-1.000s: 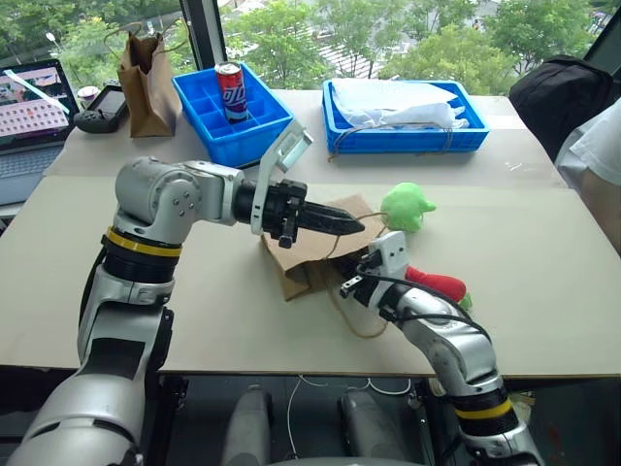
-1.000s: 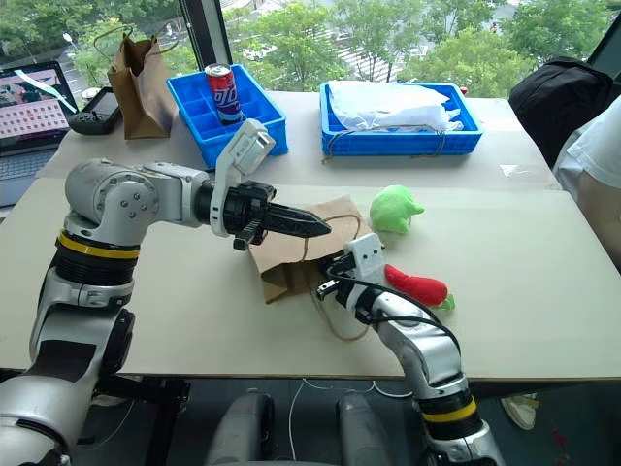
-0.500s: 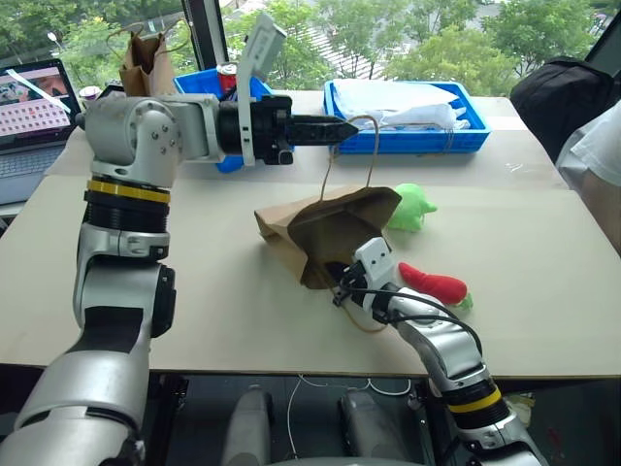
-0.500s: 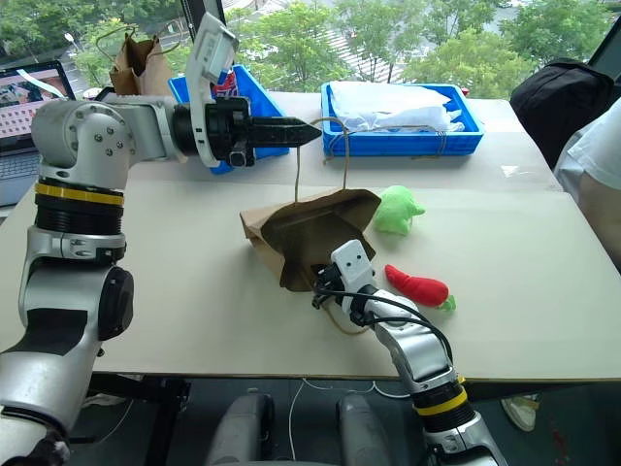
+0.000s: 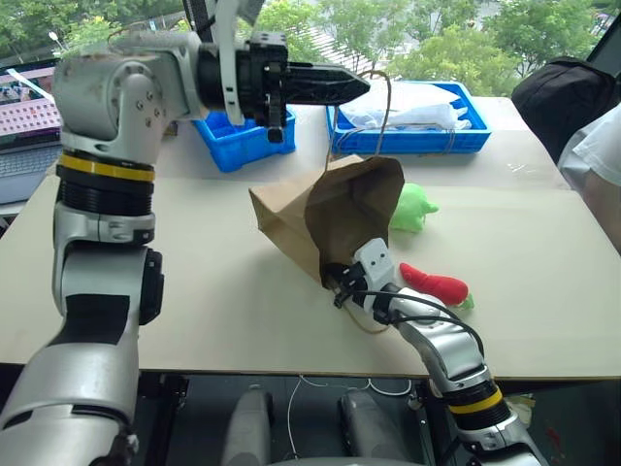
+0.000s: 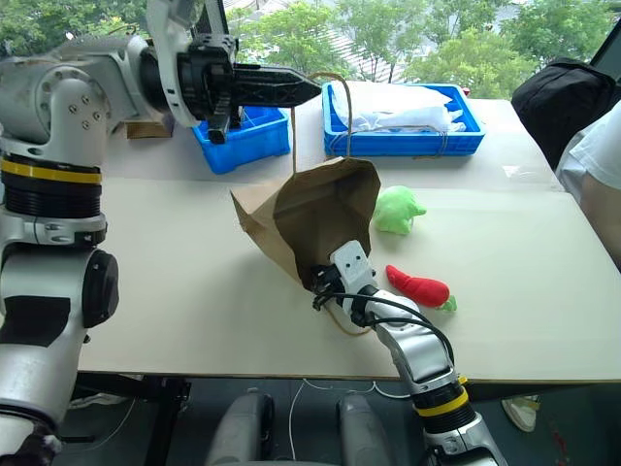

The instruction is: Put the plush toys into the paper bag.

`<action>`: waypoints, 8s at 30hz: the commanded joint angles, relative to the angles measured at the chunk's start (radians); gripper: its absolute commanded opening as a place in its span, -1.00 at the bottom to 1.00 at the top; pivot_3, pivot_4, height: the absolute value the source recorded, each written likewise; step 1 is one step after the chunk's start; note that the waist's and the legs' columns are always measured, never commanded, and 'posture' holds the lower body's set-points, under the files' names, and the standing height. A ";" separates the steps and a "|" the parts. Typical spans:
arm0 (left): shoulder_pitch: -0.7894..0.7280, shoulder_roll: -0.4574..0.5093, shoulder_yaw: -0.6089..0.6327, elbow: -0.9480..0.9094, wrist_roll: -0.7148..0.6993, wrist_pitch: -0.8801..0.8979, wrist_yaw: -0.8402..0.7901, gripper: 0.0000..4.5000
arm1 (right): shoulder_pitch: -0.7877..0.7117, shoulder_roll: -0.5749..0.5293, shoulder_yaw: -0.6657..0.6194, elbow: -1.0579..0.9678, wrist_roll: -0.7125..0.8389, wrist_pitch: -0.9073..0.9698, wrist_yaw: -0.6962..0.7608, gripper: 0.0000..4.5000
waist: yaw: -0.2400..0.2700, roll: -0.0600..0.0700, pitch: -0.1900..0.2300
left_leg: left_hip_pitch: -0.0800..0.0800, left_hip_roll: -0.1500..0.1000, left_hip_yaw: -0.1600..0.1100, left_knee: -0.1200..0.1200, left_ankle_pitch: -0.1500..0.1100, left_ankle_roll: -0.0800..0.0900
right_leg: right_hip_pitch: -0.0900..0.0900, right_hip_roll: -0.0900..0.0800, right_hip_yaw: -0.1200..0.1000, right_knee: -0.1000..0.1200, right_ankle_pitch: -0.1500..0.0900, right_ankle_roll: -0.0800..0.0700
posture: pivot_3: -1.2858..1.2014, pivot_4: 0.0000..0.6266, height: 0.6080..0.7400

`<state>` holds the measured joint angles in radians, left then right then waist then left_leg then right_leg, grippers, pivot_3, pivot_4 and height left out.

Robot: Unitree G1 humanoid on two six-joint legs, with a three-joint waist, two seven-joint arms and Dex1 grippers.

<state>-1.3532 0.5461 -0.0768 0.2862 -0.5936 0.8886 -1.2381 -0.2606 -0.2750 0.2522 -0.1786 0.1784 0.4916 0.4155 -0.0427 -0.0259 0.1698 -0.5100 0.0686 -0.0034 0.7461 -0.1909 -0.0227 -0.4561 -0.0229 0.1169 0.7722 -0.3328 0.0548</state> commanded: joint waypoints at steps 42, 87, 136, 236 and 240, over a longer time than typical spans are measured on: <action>0.148 -0.035 0.017 -0.146 -0.021 0.036 0.038 -1.00 | 0.264 -0.509 -0.493 -0.230 0.316 0.353 0.180 0.67 | -0.006 0.002 0.001 | 0.000 -0.002 0.002 0.000 0.000 0.000 | 0.000 -0.001 0.003 -0.001 0.000 0.004 | 0.03 -0.52 -0.13; 0.141 -0.132 0.045 -0.166 -0.059 0.035 0.144 -1.00 | -0.578 -0.633 0.203 -0.215 -0.121 0.063 0.449 -0.98 | -0.001 0.003 0.002 | -0.002 -0.002 0.003 -0.002 0.000 0.000 | -0.002 -0.002 0.003 -0.004 0.002 0.001 | 0.03 -0.52 -0.13; 0.168 -0.080 0.044 -0.221 -0.088 0.061 0.191 -1.00 | -0.615 -0.185 -0.420 0.928 -0.001 -0.161 0.177 0.85 | -0.026 0.006 0.004 | -0.003 -0.003 0.003 -0.001 0.000 0.000 | -0.003 -0.002 0.004 0.000 0.003 -0.002 | 0.03 -0.52 -0.13; 0.142 -0.163 0.029 -0.107 -0.037 -0.045 0.152 -1.00 | 0.205 -0.312 -0.833 -0.250 0.835 0.809 0.067 0.36 | -0.010 0.009 0.006 | -0.001 -0.003 0.001 -0.004 0.001 0.001 | 0.000 -0.001 0.005 -0.004 0.001 0.004 | 0.03 -0.52 -0.13; 0.139 -0.157 0.028 -0.102 -0.031 -0.048 0.146 -1.00 | 0.235 -0.268 -0.763 -0.214 0.833 0.765 0.096 0.36 | -0.014 0.009 0.006 | 0.000 -0.003 0.001 -0.004 0.001 0.002 | 0.000 -0.001 0.005 -0.004 0.000 0.005 | 0.03 -0.52 -0.13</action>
<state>-1.1780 0.3827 -0.0607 0.1940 -0.6261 0.8550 -1.0828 -0.0279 -0.5484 -0.5176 -0.3905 1.0000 1.2943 0.4880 -0.0572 -0.0171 0.1760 -0.5101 0.0655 -0.0019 0.7419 -0.1897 -0.0211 -0.4563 -0.0238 0.1215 0.7684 -0.3325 0.0597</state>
